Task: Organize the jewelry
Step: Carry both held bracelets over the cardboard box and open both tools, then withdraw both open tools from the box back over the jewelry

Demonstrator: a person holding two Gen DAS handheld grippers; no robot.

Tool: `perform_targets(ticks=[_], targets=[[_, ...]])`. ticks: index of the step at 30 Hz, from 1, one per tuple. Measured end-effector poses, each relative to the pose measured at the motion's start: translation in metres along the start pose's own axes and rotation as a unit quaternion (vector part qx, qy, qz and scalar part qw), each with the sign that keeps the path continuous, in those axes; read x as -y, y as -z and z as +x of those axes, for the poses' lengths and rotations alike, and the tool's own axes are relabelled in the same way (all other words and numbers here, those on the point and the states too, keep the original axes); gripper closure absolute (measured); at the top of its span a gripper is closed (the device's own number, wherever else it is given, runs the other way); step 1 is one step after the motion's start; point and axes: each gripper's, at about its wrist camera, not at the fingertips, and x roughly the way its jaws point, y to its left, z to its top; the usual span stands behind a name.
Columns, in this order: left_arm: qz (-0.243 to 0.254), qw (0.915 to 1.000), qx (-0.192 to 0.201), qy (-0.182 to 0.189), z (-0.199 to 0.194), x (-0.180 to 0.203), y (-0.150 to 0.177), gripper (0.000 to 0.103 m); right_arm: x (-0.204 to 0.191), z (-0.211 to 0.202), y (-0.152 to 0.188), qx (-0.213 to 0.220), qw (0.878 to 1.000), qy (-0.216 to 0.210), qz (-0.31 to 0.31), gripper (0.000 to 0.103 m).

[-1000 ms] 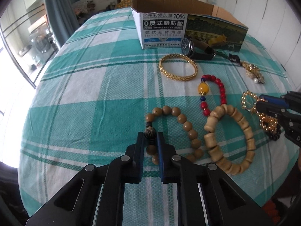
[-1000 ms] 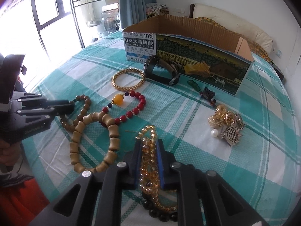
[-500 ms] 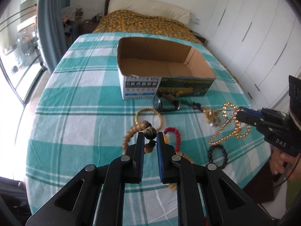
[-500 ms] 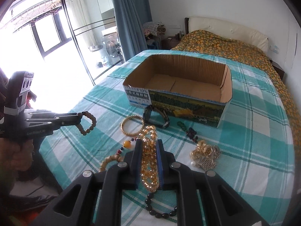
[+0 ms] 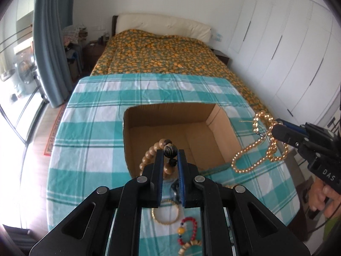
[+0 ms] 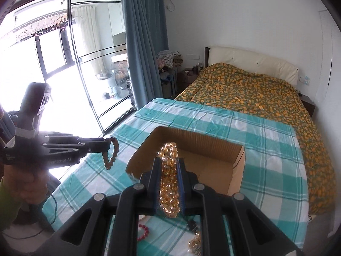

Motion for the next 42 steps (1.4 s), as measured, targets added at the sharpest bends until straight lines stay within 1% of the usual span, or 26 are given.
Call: perform_targets(ticks=[3, 5, 10, 13, 15, 16, 17, 18, 19, 20, 21, 23, 25, 27, 29, 31, 34, 38, 42], targets=[[-0.008, 0.9999, -0.013, 0.002, 0.032, 0.000, -0.012, 0.092, 0.011, 0.029, -0.016, -0.012, 1.000, 0.012, 0.003, 0.089], [-0.014, 0.9996, -0.026, -0.001, 0.056, -0.001, -0.015, 0.092, 0.020, 0.051, -0.019, -0.022, 1.000, 0.020, 0.006, 0.089], [-0.023, 0.9983, -0.052, -0.014, 0.105, -0.003, -0.006, 0.092, 0.041, 0.106, -0.007, -0.061, 0.998, 0.028, 0.020, 0.089], [-0.021, 0.9973, -0.067, -0.022, 0.126, -0.002, 0.002, 0.092, 0.049, 0.127, 0.005, -0.079, 0.996, 0.027, 0.031, 0.089], [-0.013, 0.9971, -0.067, -0.033, 0.132, 0.001, 0.008, 0.090, 0.049, 0.133, 0.011, -0.087, 0.995, 0.028, 0.035, 0.085], [-0.009, 0.9968, -0.069, -0.041, 0.134, 0.001, 0.011, 0.090, 0.050, 0.135, 0.014, -0.087, 0.995, 0.031, 0.038, 0.085], [-0.007, 0.9965, -0.068, -0.048, 0.135, 0.002, 0.014, 0.086, 0.051, 0.136, 0.017, -0.086, 0.995, 0.034, 0.041, 0.078], [-0.005, 0.9962, -0.068, -0.053, 0.134, 0.002, 0.017, 0.071, 0.052, 0.135, 0.020, -0.084, 0.995, 0.036, 0.045, 0.070], [-0.003, 0.9962, -0.066, -0.058, 0.132, 0.002, 0.019, 0.060, 0.054, 0.134, 0.022, -0.081, 0.995, 0.038, 0.050, 0.069], [-0.002, 0.9963, -0.057, -0.064, 0.128, 0.001, 0.022, 0.042, 0.056, 0.132, 0.024, -0.077, 0.995, 0.041, 0.055, 0.068], [0.000, 0.9964, -0.045, -0.072, 0.123, 0.002, 0.025, 0.033, 0.056, 0.129, 0.026, -0.074, 0.995, 0.043, 0.058, 0.068], [0.006, 0.9965, -0.029, -0.079, 0.113, 0.001, 0.030, 0.032, 0.057, 0.120, 0.032, -0.066, 0.995, 0.047, 0.062, 0.067], [0.007, 0.9968, -0.021, -0.077, 0.101, 0.001, 0.039, 0.031, 0.055, 0.108, 0.040, -0.055, 0.995, 0.049, 0.066, 0.064], [0.008, 0.9969, -0.010, -0.078, 0.086, 0.003, 0.051, 0.027, 0.049, 0.094, 0.050, -0.045, 0.996, 0.054, 0.063, 0.061], [0.010, 0.9966, 0.005, -0.081, 0.070, 0.006, 0.067, 0.021, 0.044, 0.081, 0.063, -0.037, 0.996, 0.063, 0.059, 0.061], [0.015, 0.9965, 0.014, -0.081, 0.055, 0.010, 0.084, 0.020, 0.036, 0.067, 0.077, -0.032, 0.996, 0.067, 0.056, 0.061], [0.021, 0.9963, 0.012, -0.082, 0.038, 0.016, 0.113, 0.020, 0.024, 0.048, 0.099, -0.023, 0.996, 0.073, 0.052, 0.061], [0.016, 0.9966, 0.009, -0.081, 0.021, 0.015, 0.148, 0.020, 0.007, 0.023, 0.129, -0.012, 0.995, 0.084, 0.045, 0.060], [0.012, 0.9951, 0.006, -0.098, 0.011, 0.014, 0.180, 0.019, -0.007, 0.005, 0.155, -0.008, 0.994, 0.097, 0.040, 0.058]])
